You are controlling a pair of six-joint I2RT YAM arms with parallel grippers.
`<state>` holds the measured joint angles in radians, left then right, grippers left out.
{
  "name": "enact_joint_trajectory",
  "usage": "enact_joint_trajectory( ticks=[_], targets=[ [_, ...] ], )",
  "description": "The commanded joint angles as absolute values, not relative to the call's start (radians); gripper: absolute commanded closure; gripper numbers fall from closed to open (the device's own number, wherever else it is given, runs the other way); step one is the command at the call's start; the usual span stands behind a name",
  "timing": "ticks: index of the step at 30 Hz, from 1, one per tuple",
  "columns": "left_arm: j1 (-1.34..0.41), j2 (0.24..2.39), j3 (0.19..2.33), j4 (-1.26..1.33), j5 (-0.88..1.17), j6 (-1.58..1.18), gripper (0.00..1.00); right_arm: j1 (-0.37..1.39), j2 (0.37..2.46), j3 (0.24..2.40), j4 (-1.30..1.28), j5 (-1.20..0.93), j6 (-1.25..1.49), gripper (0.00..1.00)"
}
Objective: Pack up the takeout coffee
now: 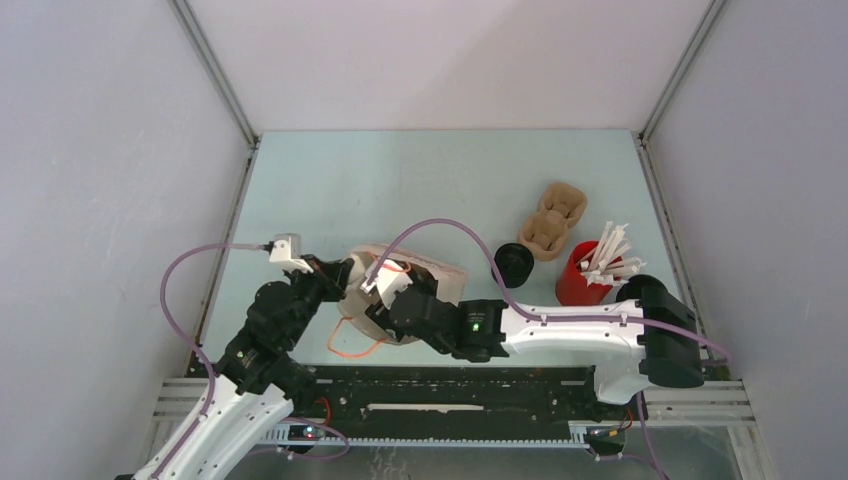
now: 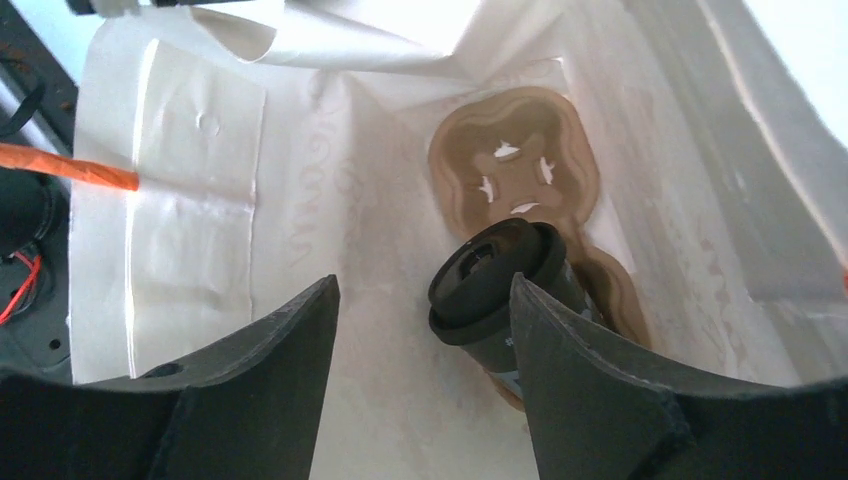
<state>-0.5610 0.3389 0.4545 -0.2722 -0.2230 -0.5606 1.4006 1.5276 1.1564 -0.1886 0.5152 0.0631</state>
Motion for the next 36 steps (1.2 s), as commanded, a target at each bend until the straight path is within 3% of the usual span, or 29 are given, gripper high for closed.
enact_joint_trajectory(
  ticks=[1, 11, 22, 30, 36],
  targets=[
    [-0.564, 0.335, 0.451, -0.339, -0.208, -0.568, 1.0, 1.429, 1.514, 1.152, -0.133, 0.653, 0.103, 0.3],
    [-0.564, 0.333, 0.442, -0.329, -0.204, -0.572, 1.0, 1.448, 1.516, 1.152, -0.094, 0.677, 0.097, 0.41],
    [-0.565, 0.317, 0.45, -0.333, -0.269, -0.581, 1.0, 1.439, 1.56, 1.153, -0.009, 0.81, 0.021, 0.41],
    [-0.564, 0.319, 0.404, -0.205, -0.308, -0.545, 1.0, 1.393, 1.571, 1.153, -0.022, 0.572, -0.036, 0.42],
    [-0.565, 0.326, 0.386, -0.17, -0.276, -0.561, 1.0, 1.39, 1.586, 1.154, -0.104, 0.732, 0.115, 0.42]
  ],
)
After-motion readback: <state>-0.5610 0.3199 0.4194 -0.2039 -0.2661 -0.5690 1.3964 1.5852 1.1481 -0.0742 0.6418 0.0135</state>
